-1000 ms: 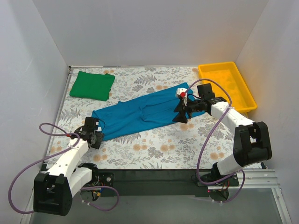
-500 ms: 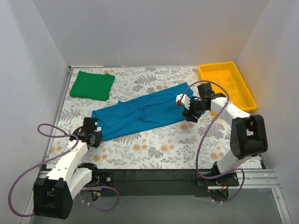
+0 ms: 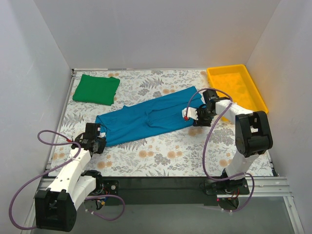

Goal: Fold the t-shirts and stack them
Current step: Fold the tshirt

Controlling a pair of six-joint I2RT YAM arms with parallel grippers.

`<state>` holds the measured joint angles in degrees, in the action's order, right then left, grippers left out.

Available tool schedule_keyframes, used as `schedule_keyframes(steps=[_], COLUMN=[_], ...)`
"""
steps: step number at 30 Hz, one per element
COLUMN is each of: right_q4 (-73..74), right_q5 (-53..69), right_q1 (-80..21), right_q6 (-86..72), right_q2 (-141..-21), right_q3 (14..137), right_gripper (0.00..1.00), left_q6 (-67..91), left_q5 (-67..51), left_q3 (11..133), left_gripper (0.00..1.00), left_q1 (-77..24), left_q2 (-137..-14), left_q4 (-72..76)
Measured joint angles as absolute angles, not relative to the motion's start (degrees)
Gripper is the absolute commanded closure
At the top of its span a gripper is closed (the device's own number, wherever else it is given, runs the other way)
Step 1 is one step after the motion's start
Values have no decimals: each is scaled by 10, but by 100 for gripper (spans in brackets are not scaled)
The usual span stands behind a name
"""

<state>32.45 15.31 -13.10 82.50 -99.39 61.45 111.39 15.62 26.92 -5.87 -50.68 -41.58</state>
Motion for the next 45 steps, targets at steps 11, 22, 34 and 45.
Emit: schedule_keyframes(steps=[11, 22, 34, 45], right_q4=[303, 318, 398, 446], right_q5=[129, 125, 110, 163], right_q1=[-130, -84, -61, -57], right_q6=[843, 877, 875, 788], right_q2=[-1004, -843, -646, -639], right_q3=[610, 442, 318, 447], right_gripper=[99, 99, 64, 48], left_q6=[1119, 1125, 1122, 1136], left_q5=[156, 156, 144, 201], left_q3=[269, 269, 270, 351], left_gripper=[100, 100, 68, 27], left_q1=[-53, -50, -50, -49], left_q2=[-506, -506, -528, -503], left_q4=[-424, -434, -440, -535])
